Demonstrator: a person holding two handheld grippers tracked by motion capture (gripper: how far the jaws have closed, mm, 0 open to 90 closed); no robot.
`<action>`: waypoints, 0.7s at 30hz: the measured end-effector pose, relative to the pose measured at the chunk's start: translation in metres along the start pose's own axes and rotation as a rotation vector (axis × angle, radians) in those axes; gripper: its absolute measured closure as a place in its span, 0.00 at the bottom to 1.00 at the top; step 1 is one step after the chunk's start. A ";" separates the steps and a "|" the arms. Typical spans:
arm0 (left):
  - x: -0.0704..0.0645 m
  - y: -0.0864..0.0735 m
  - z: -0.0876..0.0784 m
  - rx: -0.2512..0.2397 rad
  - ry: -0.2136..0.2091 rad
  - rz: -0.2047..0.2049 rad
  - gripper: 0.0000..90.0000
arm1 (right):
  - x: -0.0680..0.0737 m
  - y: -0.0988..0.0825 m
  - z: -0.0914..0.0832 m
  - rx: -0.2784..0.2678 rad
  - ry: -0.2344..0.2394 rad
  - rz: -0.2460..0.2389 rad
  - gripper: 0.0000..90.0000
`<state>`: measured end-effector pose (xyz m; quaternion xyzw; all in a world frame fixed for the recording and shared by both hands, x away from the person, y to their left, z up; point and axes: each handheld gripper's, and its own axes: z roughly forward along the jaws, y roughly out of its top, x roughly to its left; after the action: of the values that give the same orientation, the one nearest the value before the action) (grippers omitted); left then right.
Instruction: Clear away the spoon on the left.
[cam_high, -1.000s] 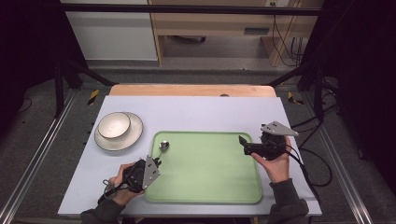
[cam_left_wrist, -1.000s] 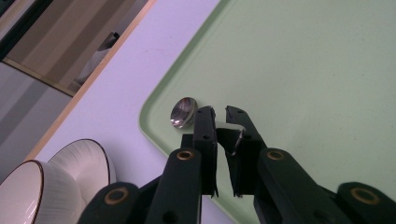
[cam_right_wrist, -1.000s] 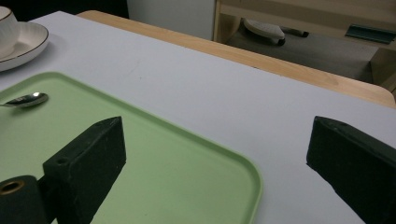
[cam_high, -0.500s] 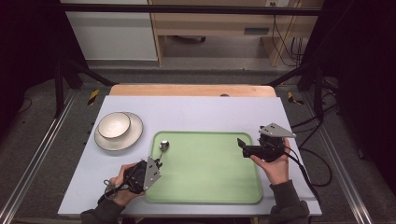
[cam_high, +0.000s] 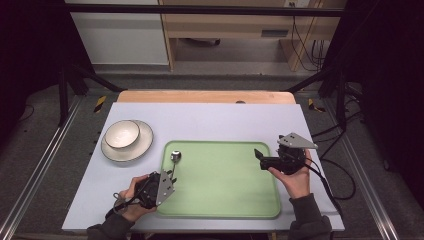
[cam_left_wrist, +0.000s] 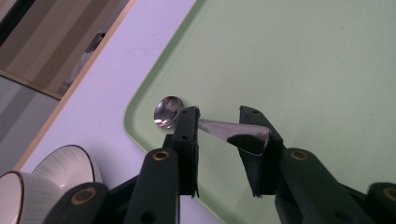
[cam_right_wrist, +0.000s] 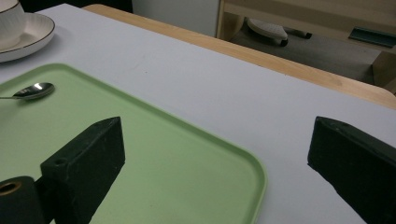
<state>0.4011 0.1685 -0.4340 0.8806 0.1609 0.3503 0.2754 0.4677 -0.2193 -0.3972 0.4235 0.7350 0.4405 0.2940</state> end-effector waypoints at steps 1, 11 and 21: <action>0.000 0.000 0.000 0.002 -0.002 0.002 0.75 | 0.000 0.000 0.000 -0.001 -0.001 0.002 0.05; -0.003 0.000 0.004 0.019 -0.022 0.004 0.66 | -0.001 0.000 -0.001 0.004 -0.004 0.001 0.05; -0.006 -0.001 0.008 0.042 -0.046 0.012 0.59 | -0.001 0.000 -0.002 0.004 -0.004 0.001 0.05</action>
<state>0.4025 0.1632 -0.4424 0.8950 0.1567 0.3283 0.2581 0.4667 -0.2212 -0.3964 0.4252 0.7350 0.4384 0.2946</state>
